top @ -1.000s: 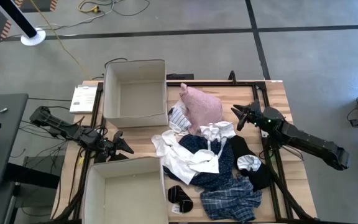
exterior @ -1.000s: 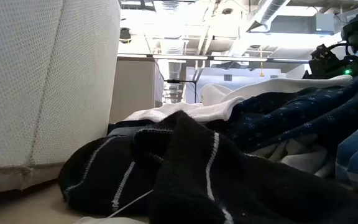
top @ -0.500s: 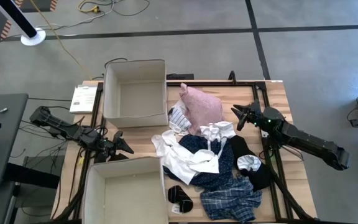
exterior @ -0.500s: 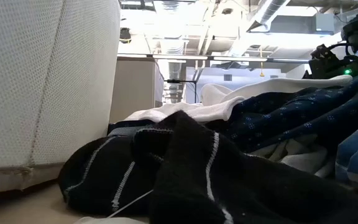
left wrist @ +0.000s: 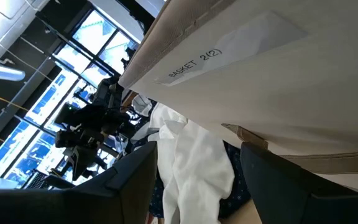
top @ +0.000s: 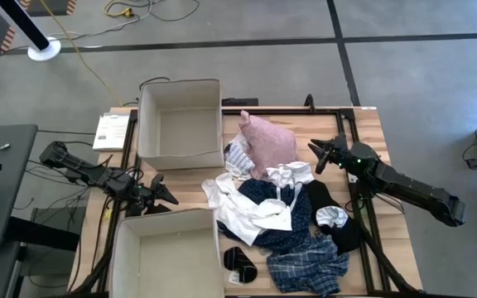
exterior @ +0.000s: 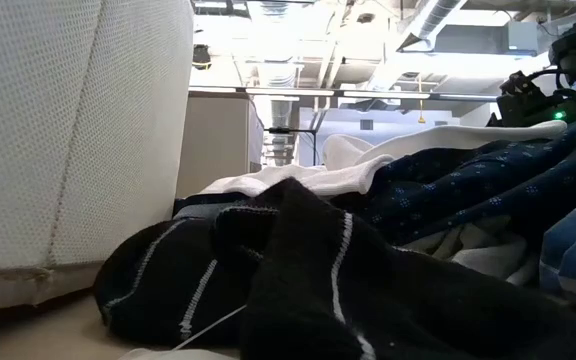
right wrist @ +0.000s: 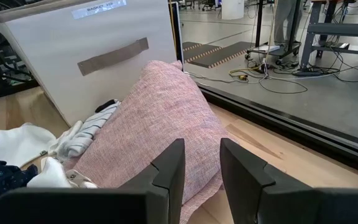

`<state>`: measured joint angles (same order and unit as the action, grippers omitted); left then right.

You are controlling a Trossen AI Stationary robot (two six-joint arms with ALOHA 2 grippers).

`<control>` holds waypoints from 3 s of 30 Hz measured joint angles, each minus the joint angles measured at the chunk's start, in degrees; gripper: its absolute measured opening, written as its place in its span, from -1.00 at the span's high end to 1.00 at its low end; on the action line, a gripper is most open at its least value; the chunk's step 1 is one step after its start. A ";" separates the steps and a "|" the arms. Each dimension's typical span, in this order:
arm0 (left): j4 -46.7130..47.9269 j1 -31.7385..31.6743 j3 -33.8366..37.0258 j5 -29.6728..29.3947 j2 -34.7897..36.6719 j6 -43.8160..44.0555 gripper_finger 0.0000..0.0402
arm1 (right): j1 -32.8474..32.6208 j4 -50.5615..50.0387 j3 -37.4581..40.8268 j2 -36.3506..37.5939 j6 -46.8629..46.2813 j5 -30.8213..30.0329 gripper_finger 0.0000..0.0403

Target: Sort clothes

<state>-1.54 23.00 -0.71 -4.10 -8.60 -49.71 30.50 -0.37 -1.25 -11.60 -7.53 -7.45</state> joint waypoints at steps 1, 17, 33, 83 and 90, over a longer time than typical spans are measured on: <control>0.00 0.00 -0.02 0.00 0.00 0.00 -0.12 | 0.01 -0.01 0.01 -0.01 0.00 0.00 0.41; -0.04 -0.02 0.00 0.00 0.00 0.00 -0.12 | 0.00 -0.02 0.00 0.00 0.00 0.01 0.41; -0.02 0.00 0.00 0.00 0.00 0.02 -0.12 | 0.00 -0.01 0.00 -0.01 0.00 -0.01 0.41; -5.58 0.00 -0.48 -2.21 0.00 47.41 -0.12 | -0.11 11.34 0.13 -0.01 -5.75 2.80 0.41; -5.42 -0.01 -0.81 -2.79 0.00 49.57 -0.12 | -0.31 12.62 0.13 -0.02 -4.67 6.09 0.36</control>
<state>-6.96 22.99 -1.52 -6.89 -8.60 -0.14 30.19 12.25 -1.13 -11.62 -12.20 -1.37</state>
